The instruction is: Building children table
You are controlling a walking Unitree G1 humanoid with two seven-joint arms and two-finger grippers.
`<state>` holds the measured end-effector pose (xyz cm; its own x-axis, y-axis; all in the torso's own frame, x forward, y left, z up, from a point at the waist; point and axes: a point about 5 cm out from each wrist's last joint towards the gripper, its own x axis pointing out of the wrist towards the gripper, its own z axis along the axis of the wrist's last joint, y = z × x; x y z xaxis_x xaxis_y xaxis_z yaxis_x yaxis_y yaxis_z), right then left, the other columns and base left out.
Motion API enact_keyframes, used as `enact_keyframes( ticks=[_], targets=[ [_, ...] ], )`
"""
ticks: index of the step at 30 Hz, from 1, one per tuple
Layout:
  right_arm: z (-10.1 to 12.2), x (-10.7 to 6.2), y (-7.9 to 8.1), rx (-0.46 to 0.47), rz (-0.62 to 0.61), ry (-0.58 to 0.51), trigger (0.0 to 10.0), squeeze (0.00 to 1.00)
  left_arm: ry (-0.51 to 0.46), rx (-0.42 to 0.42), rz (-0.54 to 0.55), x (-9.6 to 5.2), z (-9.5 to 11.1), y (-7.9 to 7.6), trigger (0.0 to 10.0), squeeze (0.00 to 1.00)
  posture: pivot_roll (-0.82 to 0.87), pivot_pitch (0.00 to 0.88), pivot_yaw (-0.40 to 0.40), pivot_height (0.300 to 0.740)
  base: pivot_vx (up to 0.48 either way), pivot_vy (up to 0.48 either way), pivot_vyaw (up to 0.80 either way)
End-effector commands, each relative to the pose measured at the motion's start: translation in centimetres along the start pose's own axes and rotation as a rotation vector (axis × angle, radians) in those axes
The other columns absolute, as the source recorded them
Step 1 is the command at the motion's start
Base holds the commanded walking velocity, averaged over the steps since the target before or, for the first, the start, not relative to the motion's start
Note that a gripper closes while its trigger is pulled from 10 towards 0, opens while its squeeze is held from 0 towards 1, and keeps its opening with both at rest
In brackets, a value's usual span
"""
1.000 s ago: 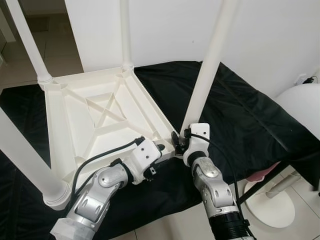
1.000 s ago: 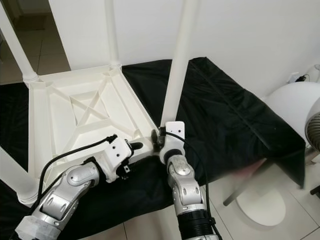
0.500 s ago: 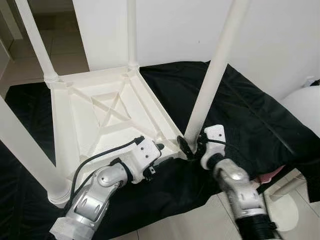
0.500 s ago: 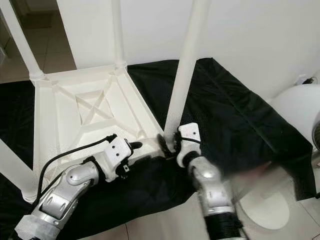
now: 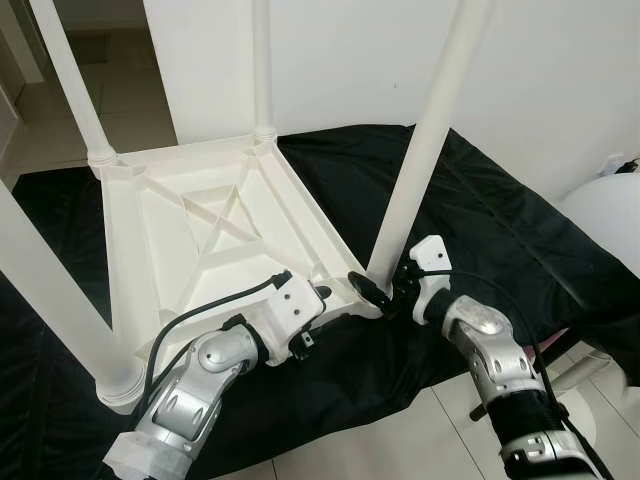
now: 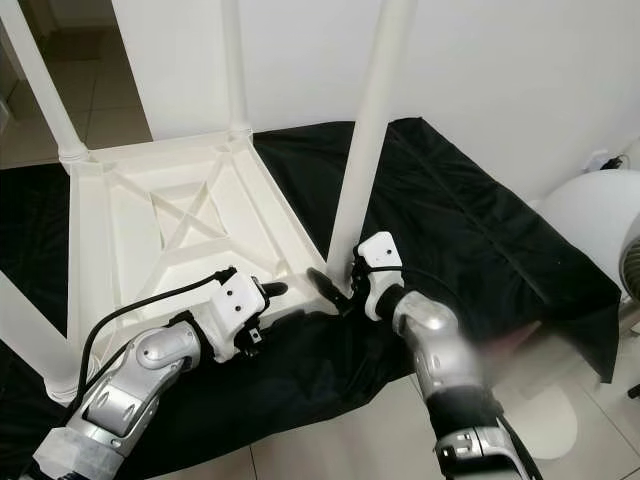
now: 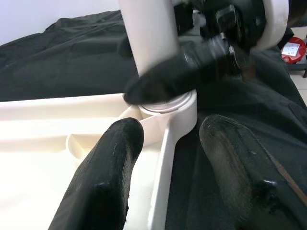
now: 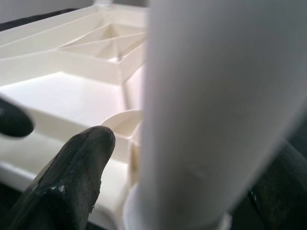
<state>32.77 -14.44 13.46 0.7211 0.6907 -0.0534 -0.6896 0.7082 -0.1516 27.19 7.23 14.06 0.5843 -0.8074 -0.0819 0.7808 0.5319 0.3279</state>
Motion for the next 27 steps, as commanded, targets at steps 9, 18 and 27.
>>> enact_keyframes(
  ticks=[9, 18, 27],
  targets=[
    [-0.6, 1.1, 0.4, -0.06, 0.136, 0.047, 0.0, 0.0, 0.024, 0.006, 0.033, -0.6, -0.3, 0.3, 10.0, 0.0, 0.0, 0.001, -0.047, 0.74, 0.0, 0.0, 0.0],
    [-0.9, 0.6, -0.2, -0.042, 0.118, 0.047, 10.0, 0.0, 0.026, 0.0, 0.036, -0.7, -0.4, 0.2, 10.0, 0.0, -0.01, 0.013, -0.042, 0.74, 0.0, 0.0, 0.0],
    [-1.4, 0.2, 0.1, 0.036, -0.043, 0.049, 10.0, 0.0, 0.029, 0.004, 0.02, -0.7, -0.4, 0.1, 10.0, 0.0, -0.02, 0.023, -0.027, 0.74, 0.0, 0.0, 0.0]
  ],
)
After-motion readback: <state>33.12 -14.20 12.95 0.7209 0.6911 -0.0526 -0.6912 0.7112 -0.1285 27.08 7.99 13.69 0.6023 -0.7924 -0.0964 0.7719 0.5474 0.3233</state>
